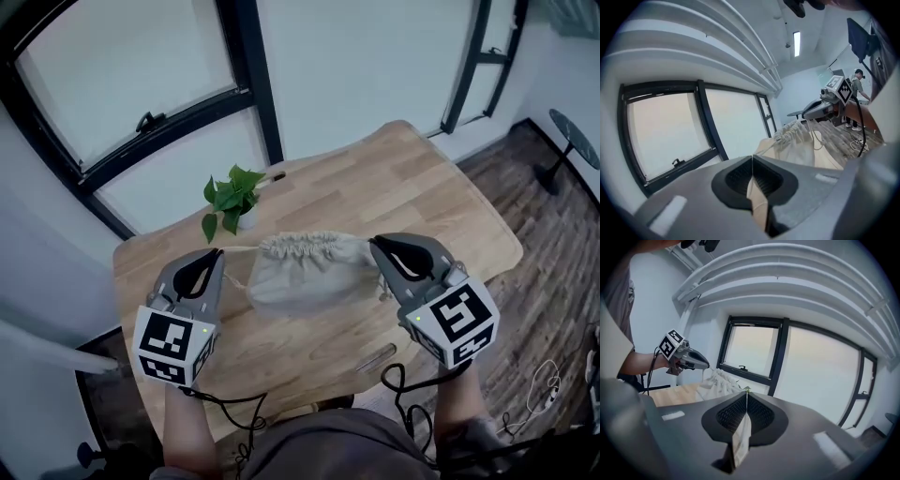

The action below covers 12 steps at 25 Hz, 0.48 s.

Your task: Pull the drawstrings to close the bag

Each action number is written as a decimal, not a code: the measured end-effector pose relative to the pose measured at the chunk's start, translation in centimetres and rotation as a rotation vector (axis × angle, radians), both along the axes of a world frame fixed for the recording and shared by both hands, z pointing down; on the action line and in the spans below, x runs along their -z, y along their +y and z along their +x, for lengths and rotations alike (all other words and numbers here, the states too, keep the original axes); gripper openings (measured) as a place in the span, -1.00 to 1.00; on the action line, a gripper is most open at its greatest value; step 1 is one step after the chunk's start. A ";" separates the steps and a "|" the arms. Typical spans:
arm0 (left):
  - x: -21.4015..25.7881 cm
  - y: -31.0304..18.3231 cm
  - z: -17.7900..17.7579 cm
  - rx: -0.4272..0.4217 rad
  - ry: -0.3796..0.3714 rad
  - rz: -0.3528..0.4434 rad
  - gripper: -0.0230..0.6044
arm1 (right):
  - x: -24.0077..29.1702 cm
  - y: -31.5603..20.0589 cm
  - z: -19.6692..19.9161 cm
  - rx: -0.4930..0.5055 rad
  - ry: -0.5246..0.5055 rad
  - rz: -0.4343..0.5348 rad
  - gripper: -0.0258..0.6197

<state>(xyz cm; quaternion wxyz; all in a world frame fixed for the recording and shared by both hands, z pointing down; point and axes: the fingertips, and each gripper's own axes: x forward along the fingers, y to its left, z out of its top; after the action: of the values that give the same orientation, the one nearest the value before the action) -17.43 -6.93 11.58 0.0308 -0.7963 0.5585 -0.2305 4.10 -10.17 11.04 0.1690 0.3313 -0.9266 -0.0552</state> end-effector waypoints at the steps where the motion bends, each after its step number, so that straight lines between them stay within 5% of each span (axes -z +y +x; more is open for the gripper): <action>1: 0.8 0.2 0.2 0.003 -0.003 0.017 -0.90 | 0.8 0.2 0.1 0.001 -0.008 0.021 -0.81; 12: 3.2 1.2 0.6 0.024 -0.010 0.088 -0.90 | 3.0 1.0 0.5 -0.011 -0.039 0.095 -0.81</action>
<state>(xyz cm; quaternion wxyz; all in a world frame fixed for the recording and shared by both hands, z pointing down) -16.88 -5.73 8.39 0.0656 -0.7862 0.5774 -0.2102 4.61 -9.21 8.04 0.1351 0.3450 -0.9243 -0.0919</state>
